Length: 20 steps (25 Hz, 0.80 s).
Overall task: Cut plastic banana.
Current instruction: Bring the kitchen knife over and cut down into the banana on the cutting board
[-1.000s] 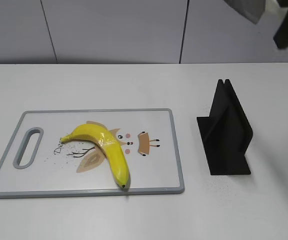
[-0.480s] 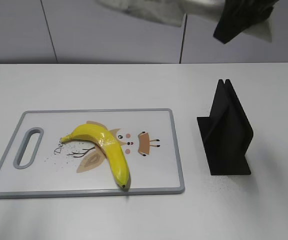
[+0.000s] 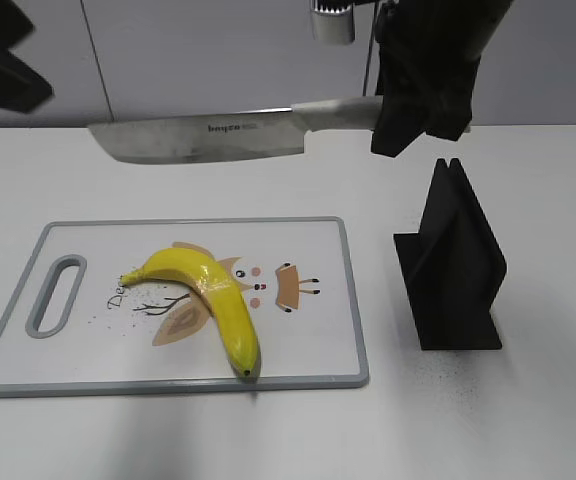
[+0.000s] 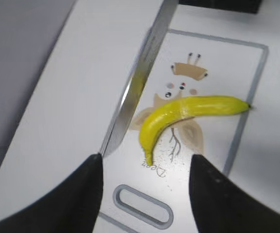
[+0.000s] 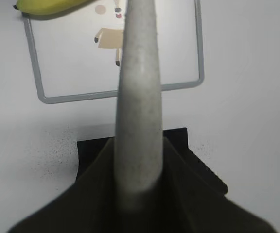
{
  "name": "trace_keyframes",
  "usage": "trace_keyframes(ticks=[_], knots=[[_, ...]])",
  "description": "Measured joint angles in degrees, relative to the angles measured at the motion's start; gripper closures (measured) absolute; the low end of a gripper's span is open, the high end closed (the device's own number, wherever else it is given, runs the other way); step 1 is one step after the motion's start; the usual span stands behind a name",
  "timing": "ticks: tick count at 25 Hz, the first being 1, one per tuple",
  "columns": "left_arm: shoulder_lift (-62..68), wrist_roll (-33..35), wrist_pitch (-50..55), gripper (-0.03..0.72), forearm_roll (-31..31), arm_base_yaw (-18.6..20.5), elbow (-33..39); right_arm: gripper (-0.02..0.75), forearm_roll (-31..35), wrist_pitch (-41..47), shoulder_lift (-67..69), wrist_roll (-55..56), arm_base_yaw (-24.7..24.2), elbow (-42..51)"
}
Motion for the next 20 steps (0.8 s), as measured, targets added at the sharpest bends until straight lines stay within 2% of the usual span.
trace_keyframes(ticks=[5, 9, 15, 16, 18, 20], knots=[[9.5, 4.3, 0.8, 0.137, 0.8, -3.5, -0.4, 0.578, 2.9, 0.0, 1.1, -8.4, 0.0, -0.1], [14.2, 4.9, -0.9, 0.136, 2.5, -3.7, -0.4, 0.578, 5.8, 0.0, 1.2, -13.8, 0.0, -0.1], [17.0, 5.0, -3.1, 0.143, 3.4, -2.3, -0.4, 0.578, 6.9, 0.0, 2.6, -15.0, 0.0, -0.1], [17.4, 5.0, -3.3, 0.16, 3.4, -1.6, -0.4, 0.578, 7.0, 0.0, 2.9, -15.0, 0.0, -0.1], [18.0, 5.0, -3.3, 0.243, 3.0, -0.1, -0.4, 0.578, 7.2, -0.6, 3.3, -14.9, 0.0, -0.1], [18.5, 5.0, -3.1, 0.393, 1.8, 1.0, -0.4, 0.578, 7.5, -1.8, 3.9, -14.6, 0.0, -0.2]])
